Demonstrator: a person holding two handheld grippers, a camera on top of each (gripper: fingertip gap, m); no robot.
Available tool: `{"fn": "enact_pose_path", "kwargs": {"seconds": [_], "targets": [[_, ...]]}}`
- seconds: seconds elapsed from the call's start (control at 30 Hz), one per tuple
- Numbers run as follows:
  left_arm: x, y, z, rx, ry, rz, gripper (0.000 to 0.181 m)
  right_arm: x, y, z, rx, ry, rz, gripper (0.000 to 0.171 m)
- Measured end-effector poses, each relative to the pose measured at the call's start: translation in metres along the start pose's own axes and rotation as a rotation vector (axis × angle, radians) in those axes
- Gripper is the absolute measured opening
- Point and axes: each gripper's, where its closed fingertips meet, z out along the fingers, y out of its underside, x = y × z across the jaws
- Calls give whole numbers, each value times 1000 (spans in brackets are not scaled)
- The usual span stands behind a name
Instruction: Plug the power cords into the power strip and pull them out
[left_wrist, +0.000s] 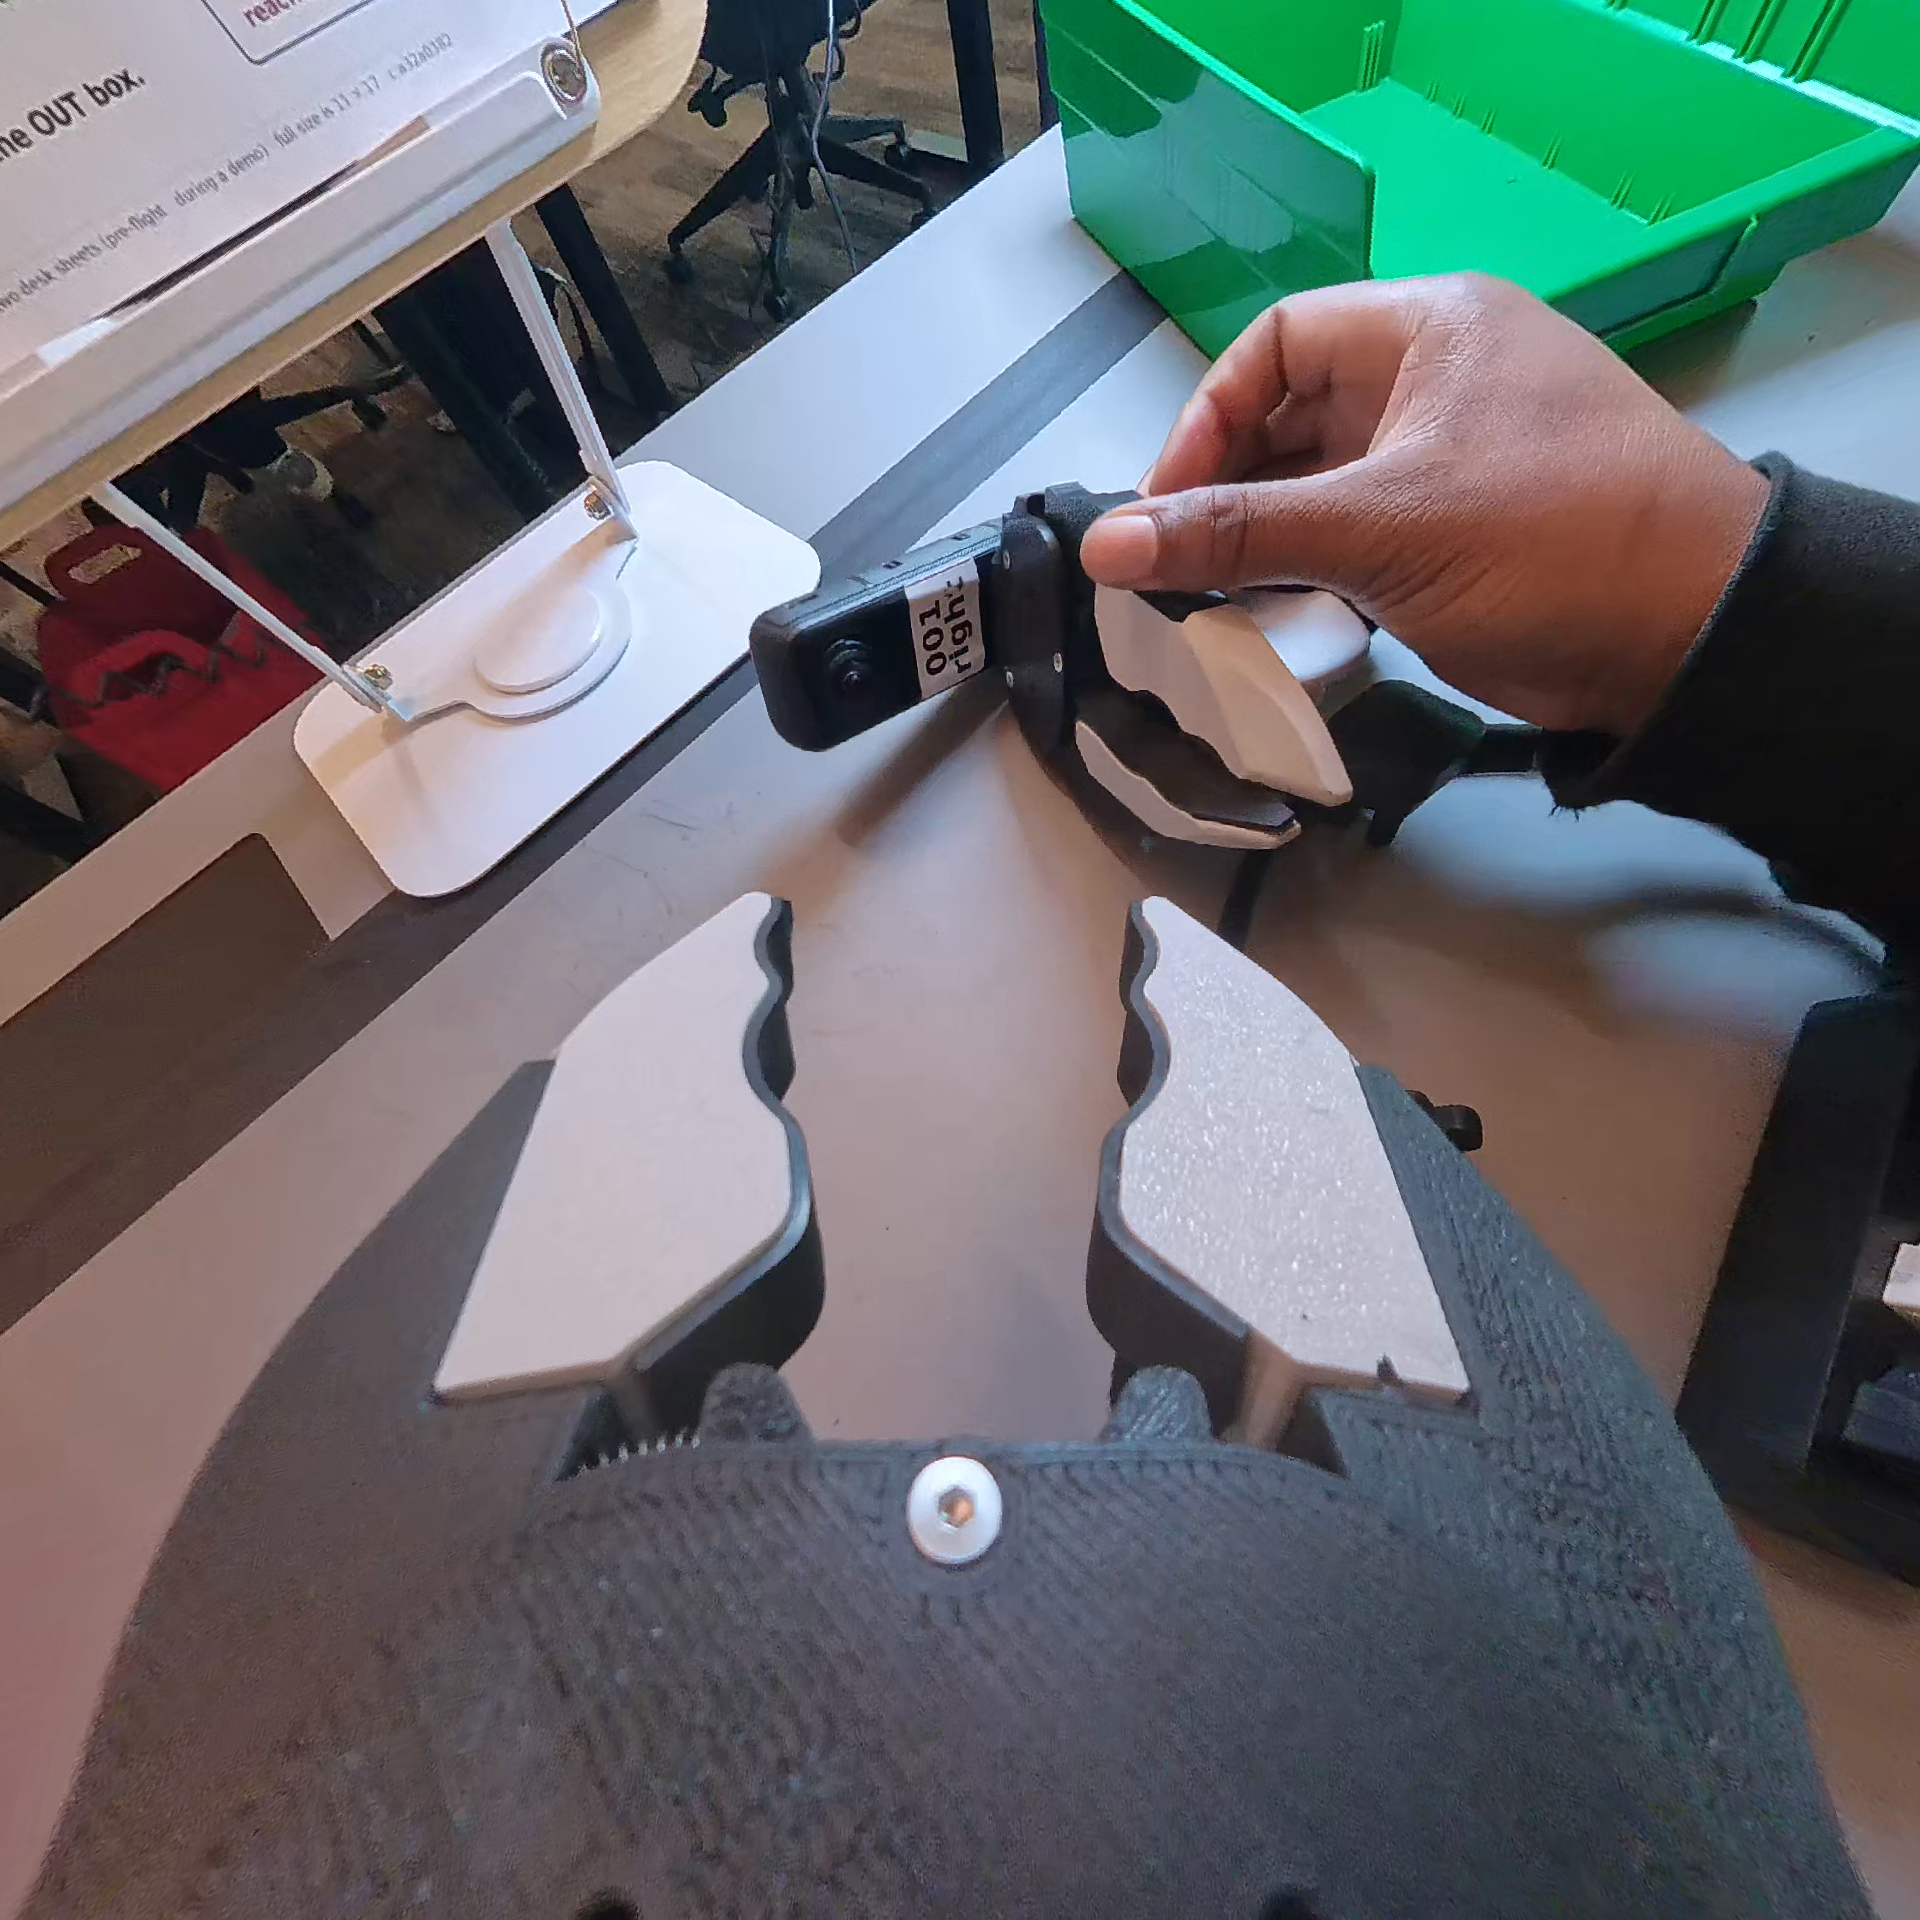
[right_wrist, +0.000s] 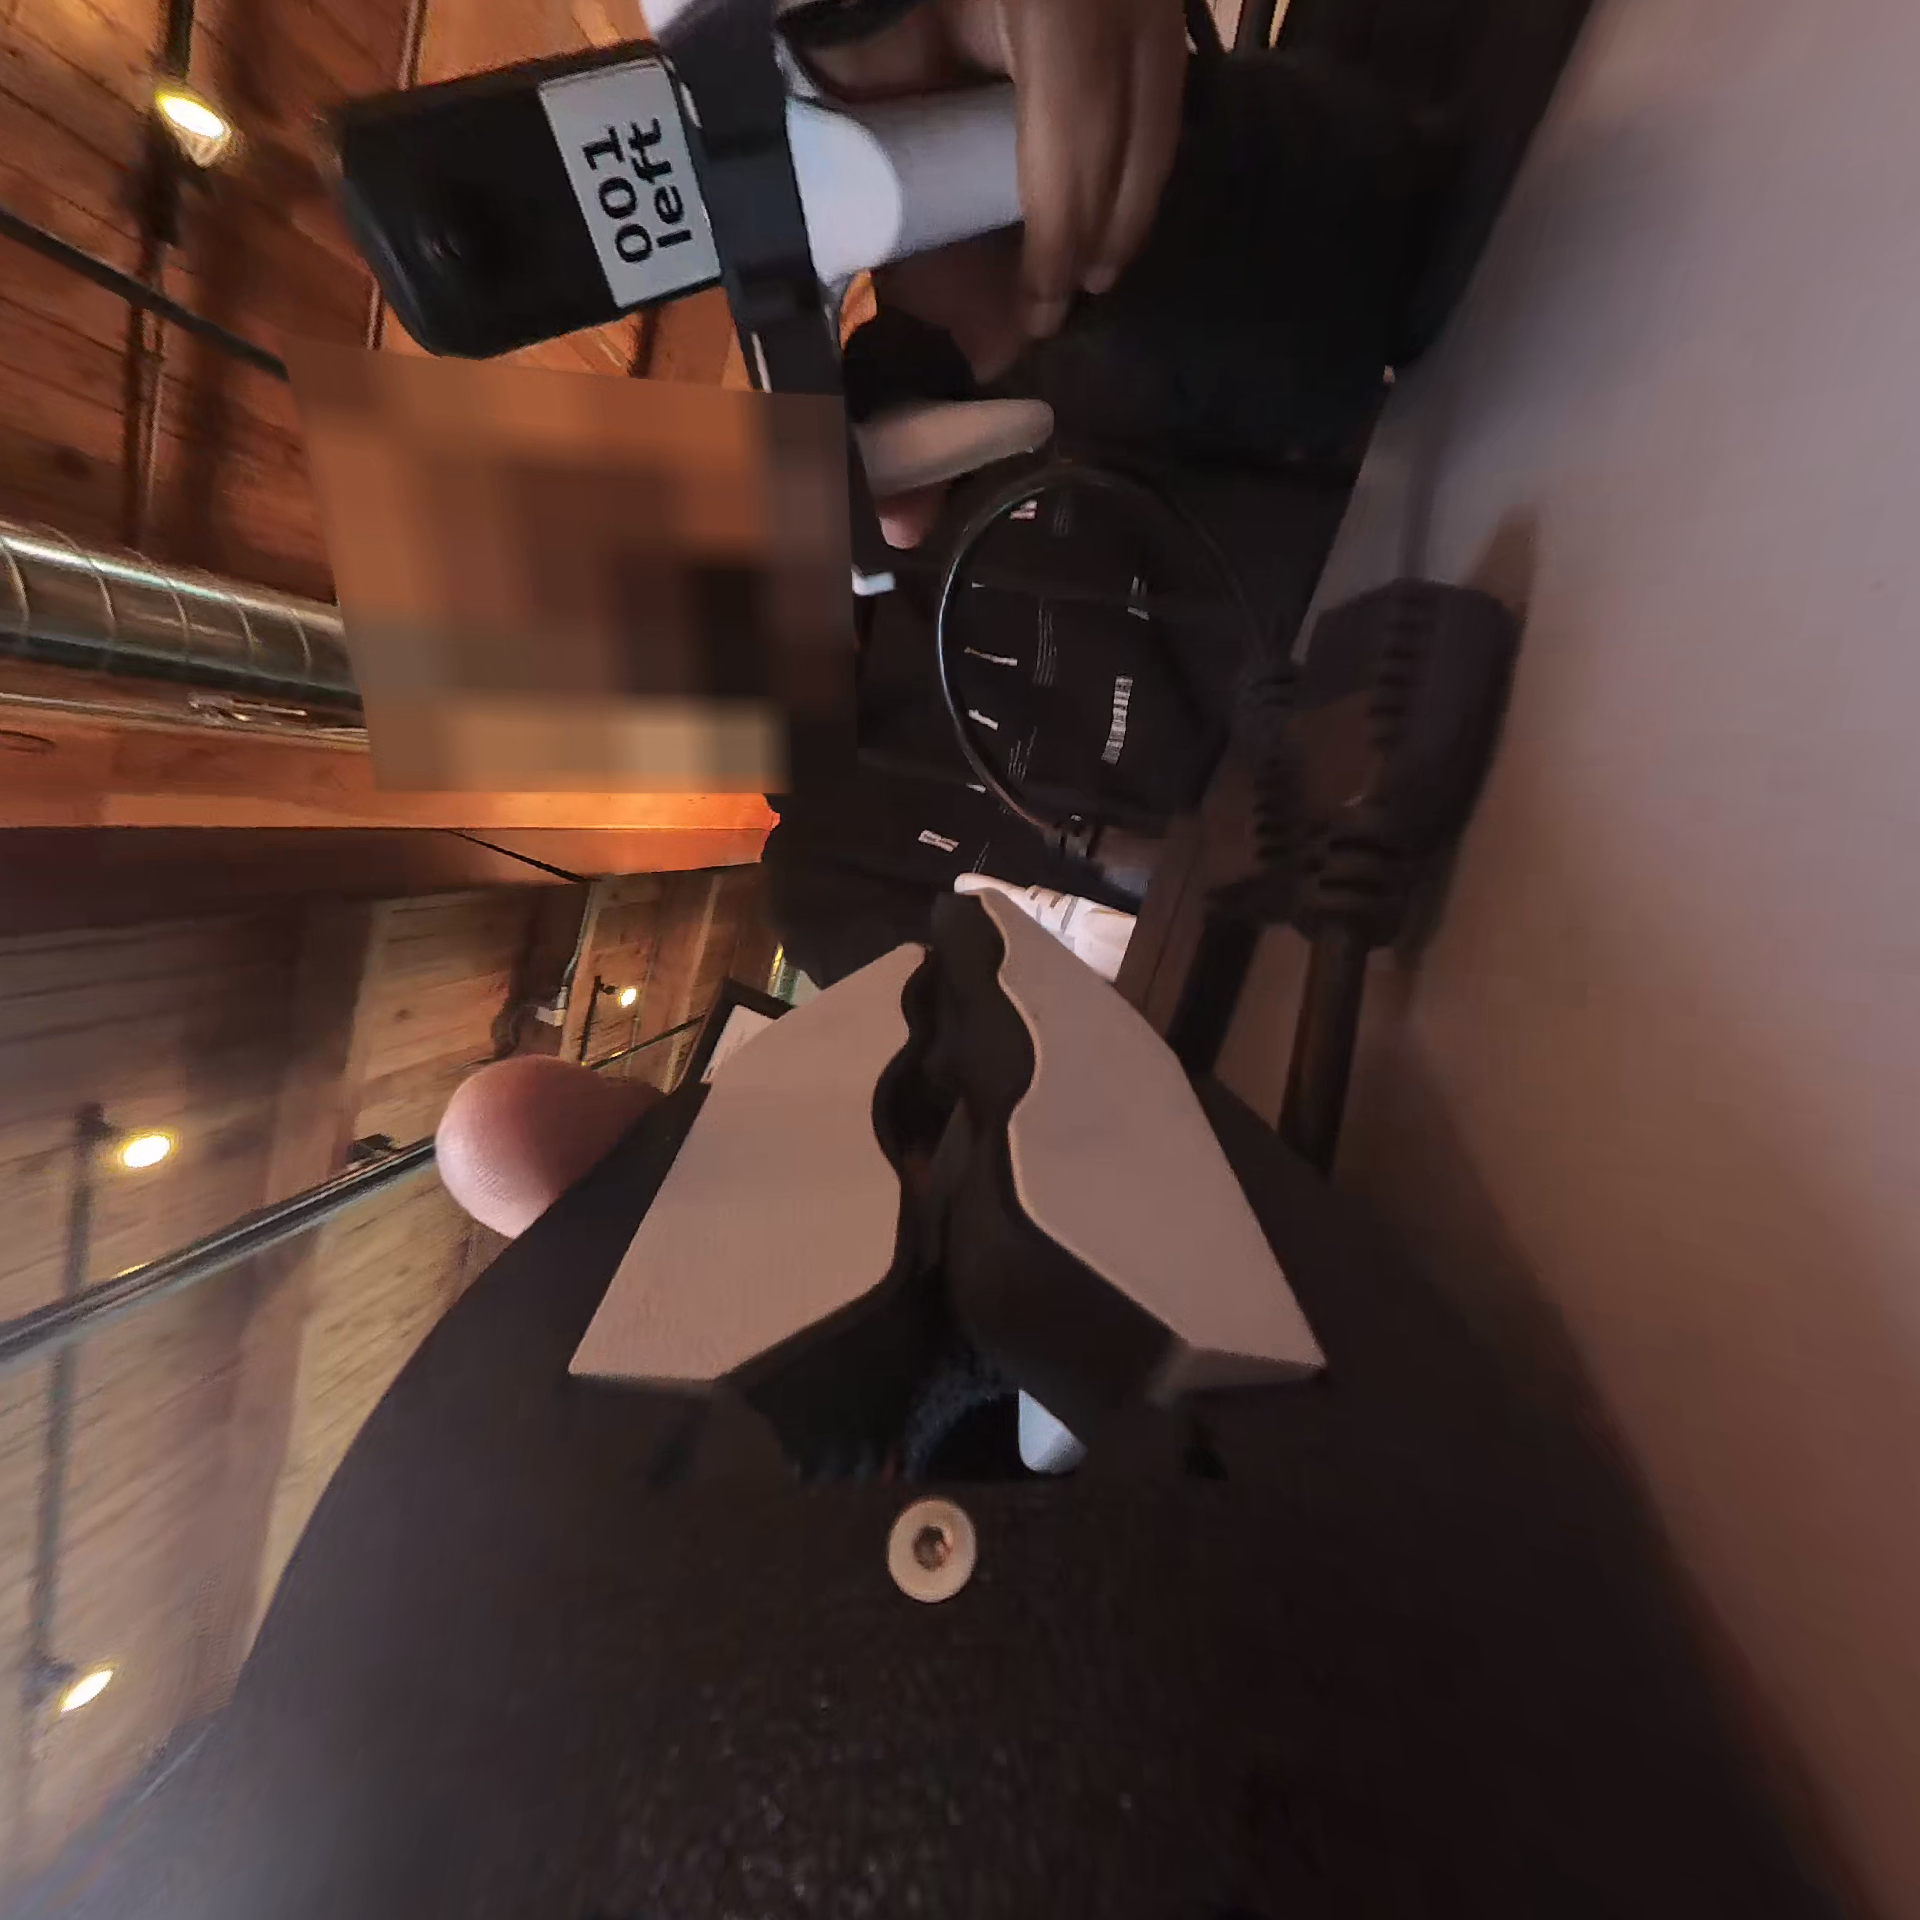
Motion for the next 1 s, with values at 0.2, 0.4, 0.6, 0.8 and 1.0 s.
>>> {"fn": "enact_pose_path", "kwargs": {"seconds": [0.2, 0.4, 0.6, 0.8, 1.0], "targets": [[0, 2, 1, -2, 10, 7, 60, -1, -3, 0, 53, -3, -89, 1], [7, 5, 6, -11, 44, 7, 59, 3, -29, -1, 269, 39, -136, 9], [10, 6, 7, -16, 53, 11, 59, 1, -45, -6, 411, 35, -128, 30], [7, 2, 3, 1, 44, 11, 59, -3, -51, -5, 433, -8, -45, 71], [3, 0, 0, 12, 38, 8, 59, -3, -56, -6, 500, -49, 118, 75]]}}
